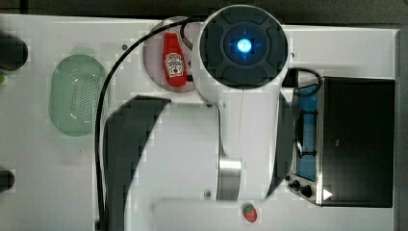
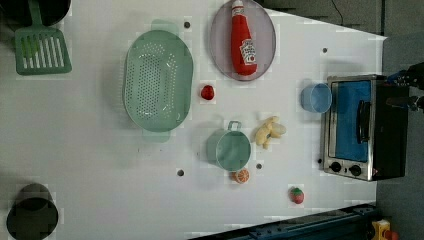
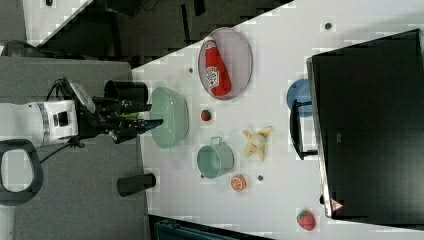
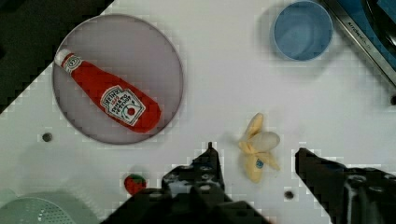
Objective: Pick banana from table and place on oven.
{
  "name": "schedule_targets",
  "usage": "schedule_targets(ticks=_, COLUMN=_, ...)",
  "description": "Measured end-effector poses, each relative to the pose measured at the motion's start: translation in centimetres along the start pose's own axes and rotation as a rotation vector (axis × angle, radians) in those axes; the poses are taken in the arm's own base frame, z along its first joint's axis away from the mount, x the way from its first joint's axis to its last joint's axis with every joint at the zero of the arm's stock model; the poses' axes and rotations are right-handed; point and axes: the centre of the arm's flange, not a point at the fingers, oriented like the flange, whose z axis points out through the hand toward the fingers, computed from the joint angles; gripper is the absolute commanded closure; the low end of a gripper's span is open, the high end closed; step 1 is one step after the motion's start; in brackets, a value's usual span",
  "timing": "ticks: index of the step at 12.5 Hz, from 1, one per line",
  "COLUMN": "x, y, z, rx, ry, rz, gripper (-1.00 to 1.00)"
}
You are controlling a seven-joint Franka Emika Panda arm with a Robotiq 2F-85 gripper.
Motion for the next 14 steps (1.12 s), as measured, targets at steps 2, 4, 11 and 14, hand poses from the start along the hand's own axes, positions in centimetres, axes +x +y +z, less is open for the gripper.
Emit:
schedule_targets(ticks=2, x=-5.3, y=5.3, z=0.2, rx=-0.054, ry=-0.097, rz=0.081, gripper=-0.81)
schedule_targets(ticks=4, x=-9.0, y=9.4, z=-3.2, rx=-0.032, ry=-0.087, rz=0.113, gripper=-1.0)
schedule_targets(ticks=11, x=-8.2, y=8.1, z=-3.1, rx=0.084, ry=0.063, rz=0.111, gripper=-1.0)
schedule_targets(ticks=14, x=-6.1, y=6.5, z=10.4, rx=0.007, ry=0.006, rz=0.121, gripper=-1.0)
